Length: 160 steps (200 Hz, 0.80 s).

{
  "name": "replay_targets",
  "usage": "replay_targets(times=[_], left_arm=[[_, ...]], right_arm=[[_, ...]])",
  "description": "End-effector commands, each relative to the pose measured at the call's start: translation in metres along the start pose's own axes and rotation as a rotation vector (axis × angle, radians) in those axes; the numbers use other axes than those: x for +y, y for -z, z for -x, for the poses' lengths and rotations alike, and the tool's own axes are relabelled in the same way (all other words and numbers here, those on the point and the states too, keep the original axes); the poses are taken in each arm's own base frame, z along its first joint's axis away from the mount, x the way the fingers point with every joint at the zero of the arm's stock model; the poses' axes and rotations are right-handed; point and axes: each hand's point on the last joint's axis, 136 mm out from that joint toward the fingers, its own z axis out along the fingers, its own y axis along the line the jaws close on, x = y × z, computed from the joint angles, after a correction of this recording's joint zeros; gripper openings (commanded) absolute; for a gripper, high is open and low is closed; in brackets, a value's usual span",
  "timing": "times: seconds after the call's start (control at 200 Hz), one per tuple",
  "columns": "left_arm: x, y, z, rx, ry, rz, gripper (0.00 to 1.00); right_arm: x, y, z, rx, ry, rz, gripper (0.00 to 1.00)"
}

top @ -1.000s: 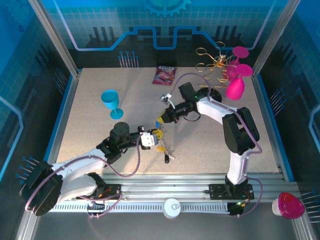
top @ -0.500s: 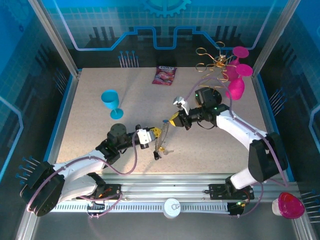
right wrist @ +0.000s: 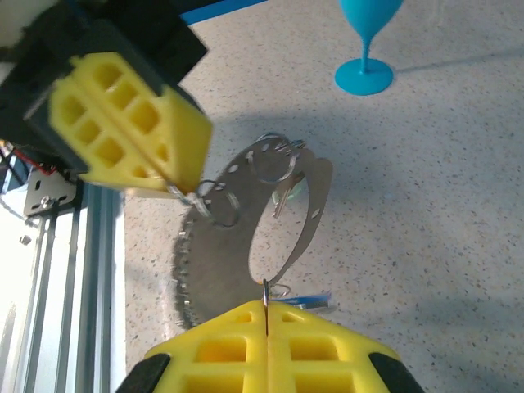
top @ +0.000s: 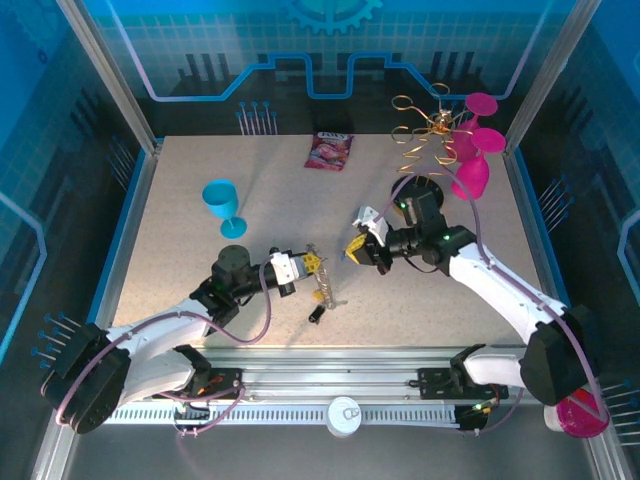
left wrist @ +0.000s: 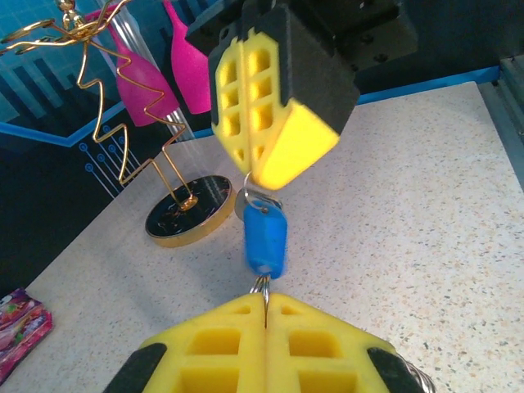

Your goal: Put the keys on the keyring

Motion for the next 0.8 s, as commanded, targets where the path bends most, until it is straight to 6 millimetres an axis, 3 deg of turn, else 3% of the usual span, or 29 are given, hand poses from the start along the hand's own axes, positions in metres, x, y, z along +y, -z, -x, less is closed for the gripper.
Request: replay_targets(times=[0.0,0.14,0.33,0.515,0.59,0.685,0.796], left_arm=[[0.002,-0.002,0.02,-0.073,-0.008,-0.032,0.0],[-0.001,-0.001,0.022,-0.085,-0.007,-0.053,0.0],[-0.003,0.0,0.021,-0.076,-0.011,-0.06,0.0],[-0.001,0.0,0.018,-0.064,-0.011,-0.046,0.0],[0.0,0.0,0.019,-0.064,-0.013,-0.041,0.0],[0.0,0.0,0.019,-0.066,-0.01,-0.042,0.0],[0.0,-0.001,0.022,-0.076,-0.006,-0.046,0.0]], right_arm=[[0.025,-0.005,-0.006,0.029,0.064,0.082,0.0],[0.046,-0.017,-0.005,0.043,0.112,0.177,0.0],[0.038,-0.023,-0.006,0.049,0.1,0.174,0.0],[0.023,-0.015,-0.019,0.097,0.031,0.088,0.0],[0.005,-0.006,-0.034,0.161,-0.042,-0.025,0.0],[-0.012,0.008,-0.067,0.304,-0.123,-0.153,0.0],[-0.009,0.009,-0.114,0.519,-0.12,-0.175,0.0]])
